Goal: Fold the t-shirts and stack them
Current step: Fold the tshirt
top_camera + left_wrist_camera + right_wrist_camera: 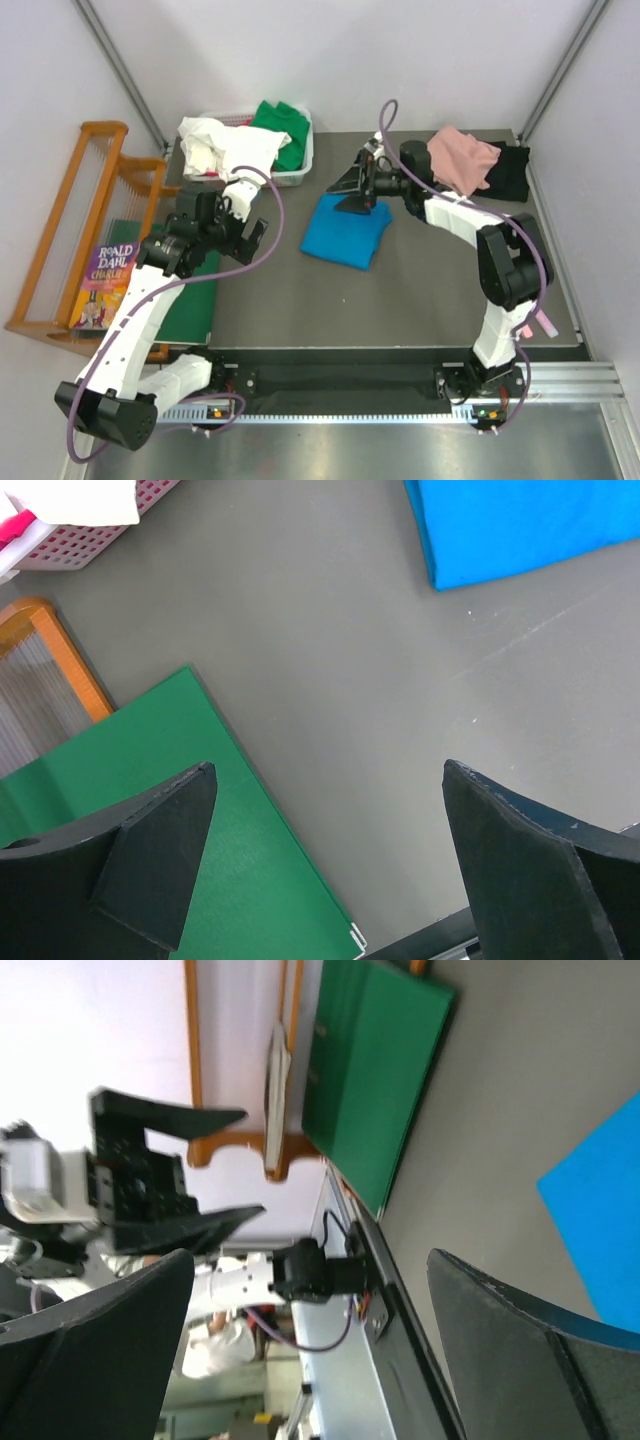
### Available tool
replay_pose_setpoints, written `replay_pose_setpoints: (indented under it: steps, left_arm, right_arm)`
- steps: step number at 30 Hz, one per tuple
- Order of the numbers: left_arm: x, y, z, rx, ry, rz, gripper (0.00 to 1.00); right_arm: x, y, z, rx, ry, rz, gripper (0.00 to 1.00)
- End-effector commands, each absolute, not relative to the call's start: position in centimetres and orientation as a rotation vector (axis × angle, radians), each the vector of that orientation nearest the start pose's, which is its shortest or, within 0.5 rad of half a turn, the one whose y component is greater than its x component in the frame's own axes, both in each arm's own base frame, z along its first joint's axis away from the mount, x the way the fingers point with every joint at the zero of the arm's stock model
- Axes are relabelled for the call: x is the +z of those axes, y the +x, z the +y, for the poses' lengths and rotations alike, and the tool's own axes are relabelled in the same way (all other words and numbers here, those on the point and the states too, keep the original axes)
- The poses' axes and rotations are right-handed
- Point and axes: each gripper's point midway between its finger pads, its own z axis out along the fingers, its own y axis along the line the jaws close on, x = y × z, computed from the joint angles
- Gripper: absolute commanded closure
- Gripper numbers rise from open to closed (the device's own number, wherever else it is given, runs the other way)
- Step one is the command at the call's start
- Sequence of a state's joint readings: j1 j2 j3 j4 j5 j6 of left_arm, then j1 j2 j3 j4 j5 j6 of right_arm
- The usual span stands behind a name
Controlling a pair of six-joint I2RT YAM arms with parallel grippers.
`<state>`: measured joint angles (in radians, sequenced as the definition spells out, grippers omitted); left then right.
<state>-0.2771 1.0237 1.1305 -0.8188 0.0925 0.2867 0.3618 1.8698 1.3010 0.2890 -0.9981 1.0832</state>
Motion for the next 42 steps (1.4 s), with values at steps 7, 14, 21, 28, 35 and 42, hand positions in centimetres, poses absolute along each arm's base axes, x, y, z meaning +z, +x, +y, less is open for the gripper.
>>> replay_pose_setpoints:
  steps: [7, 14, 21, 28, 35, 42]
  left_arm:
    - [24.3, 27.2, -8.1, -0.105, 0.667, 2.141, 0.01]
    - [24.3, 27.1, -8.0, -0.097, 0.671, 2.138, 0.01]
    - [24.5, 27.2, -8.2, -0.108, 0.673, 2.132, 0.01]
    - [24.7, 27.4, -8.3, -0.111, 0.67, 2.128, 0.01]
    - [25.0, 27.5, -8.3, -0.107, 0.671, 2.121, 0.01]
    - [25.1, 27.6, -8.3, -0.104, 0.67, 2.115, 0.01]
  right_arm:
    - [10.6, 35.4, 32.1, 1.806, 0.152, 2.422, 0.0]
    - [8.4, 36.1, 32.2, 1.796, 0.213, 2.467, 0.0]
    - [15.5, 35.1, 34.0, 1.791, 0.021, 2.373, 0.0]
    - [12.2, 33.2, 35.7, 1.813, 0.038, 2.448, 0.0]
    - [7.3, 32.4, 35.5, 1.788, 0.111, 2.55, 0.0]
    - [14.2, 35.3, 36.9, 1.799, 0.018, 2.44, 0.0]
